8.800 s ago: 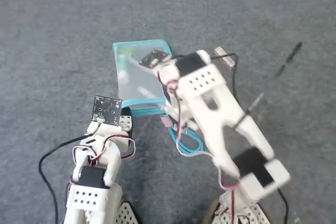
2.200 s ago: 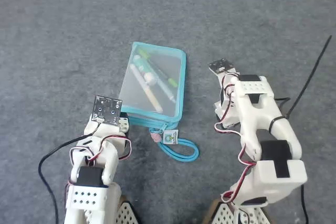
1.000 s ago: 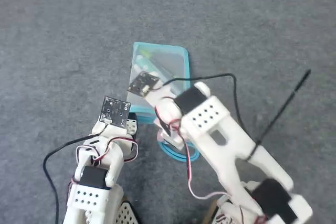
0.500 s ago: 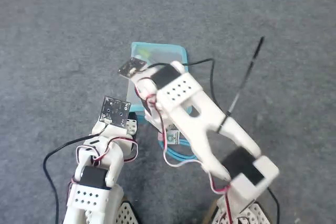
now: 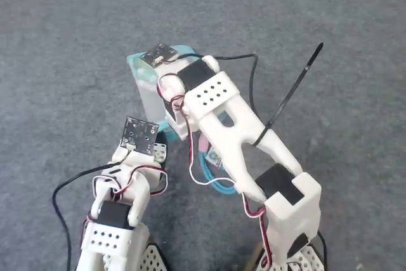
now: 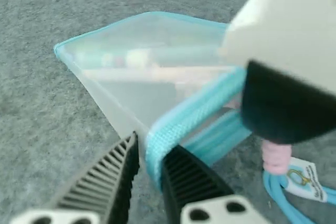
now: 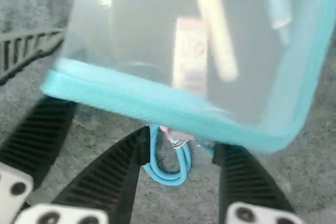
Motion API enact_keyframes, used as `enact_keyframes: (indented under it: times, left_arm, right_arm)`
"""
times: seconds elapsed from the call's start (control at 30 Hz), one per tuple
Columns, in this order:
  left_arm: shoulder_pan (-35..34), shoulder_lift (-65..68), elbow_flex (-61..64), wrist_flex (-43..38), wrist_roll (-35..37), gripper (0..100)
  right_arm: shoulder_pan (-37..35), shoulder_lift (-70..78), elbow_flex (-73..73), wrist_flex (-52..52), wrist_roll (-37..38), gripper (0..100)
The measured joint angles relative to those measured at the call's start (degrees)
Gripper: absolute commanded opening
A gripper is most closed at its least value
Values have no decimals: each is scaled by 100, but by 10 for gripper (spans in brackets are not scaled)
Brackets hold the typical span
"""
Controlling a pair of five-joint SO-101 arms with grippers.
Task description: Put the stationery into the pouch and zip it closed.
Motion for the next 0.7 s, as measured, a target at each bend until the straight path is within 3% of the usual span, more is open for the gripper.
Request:
enact_keyframes:
  times: [0.27, 0.5, 0.7]
  left_arm:
    - [-18, 0, 0, 18, -26, 12]
    - [-18, 0, 0, 18, -26, 12]
    - [-457, 0, -141, 149, -35, 12]
  right_arm:
    - [141, -967, 0, 440, 378, 257]
    - [888, -1837, 211, 466, 1292, 217]
    - [1116, -2866, 2611, -1081, 1969, 217]
